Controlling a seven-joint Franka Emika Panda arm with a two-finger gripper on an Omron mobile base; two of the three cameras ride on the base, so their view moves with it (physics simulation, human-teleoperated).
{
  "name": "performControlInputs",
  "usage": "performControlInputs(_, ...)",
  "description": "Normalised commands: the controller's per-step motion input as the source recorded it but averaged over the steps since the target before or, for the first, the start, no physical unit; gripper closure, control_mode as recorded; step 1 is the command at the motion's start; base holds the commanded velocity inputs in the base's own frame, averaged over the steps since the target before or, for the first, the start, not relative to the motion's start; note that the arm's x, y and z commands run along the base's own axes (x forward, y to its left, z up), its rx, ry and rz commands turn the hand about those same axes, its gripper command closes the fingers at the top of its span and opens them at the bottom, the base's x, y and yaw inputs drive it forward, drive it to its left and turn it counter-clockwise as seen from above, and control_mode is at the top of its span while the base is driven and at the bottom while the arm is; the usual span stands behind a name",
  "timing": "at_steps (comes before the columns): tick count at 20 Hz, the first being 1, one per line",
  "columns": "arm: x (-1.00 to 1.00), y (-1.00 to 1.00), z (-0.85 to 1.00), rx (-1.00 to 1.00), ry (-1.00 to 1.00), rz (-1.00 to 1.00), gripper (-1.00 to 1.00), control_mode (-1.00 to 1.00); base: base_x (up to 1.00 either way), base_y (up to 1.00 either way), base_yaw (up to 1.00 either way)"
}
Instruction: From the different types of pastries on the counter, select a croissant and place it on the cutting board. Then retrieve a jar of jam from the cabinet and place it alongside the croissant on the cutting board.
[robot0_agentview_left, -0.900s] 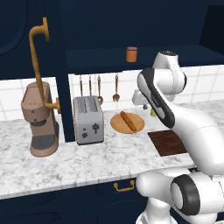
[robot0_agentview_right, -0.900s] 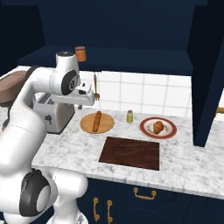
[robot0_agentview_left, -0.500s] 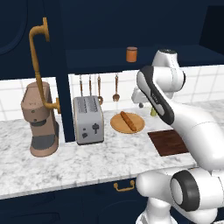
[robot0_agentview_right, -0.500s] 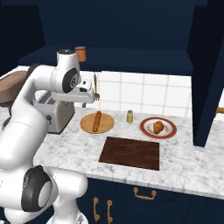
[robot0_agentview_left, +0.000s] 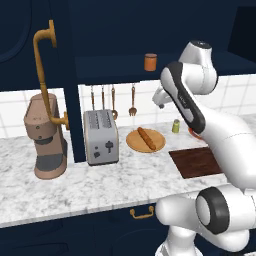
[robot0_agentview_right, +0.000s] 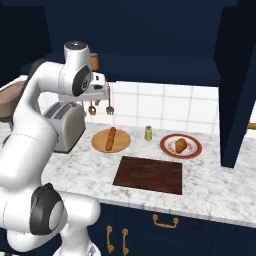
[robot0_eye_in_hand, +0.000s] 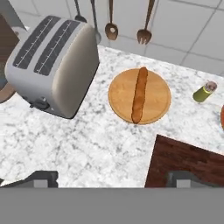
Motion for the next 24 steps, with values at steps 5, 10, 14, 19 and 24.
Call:
performControlInputs(5,0.09,0.04,0.4,-0.01,-0.24,0.15,-1.0,-1.0,0.0,0.0,0.0)
performControlInputs(10,0.19,0.11,0.31,-0.02,-0.11,-0.01,-1.0,-1.0,0.0,0.0,0.0)
performControlInputs(14,0.39,0.0,0.39,0.04,0.0,-0.04,-1.0,-1.0,0.0,0.0,0.0)
performControlInputs(19,0.57,0.0,0.42,0.06,0.02,-0.09,-1.0,-1.0,0.0,0.0,0.0)
performControlInputs(24,0.27,0.02,0.45,0.06,0.0,-0.09,-1.0,-1.0,0.0,0.0,0.0)
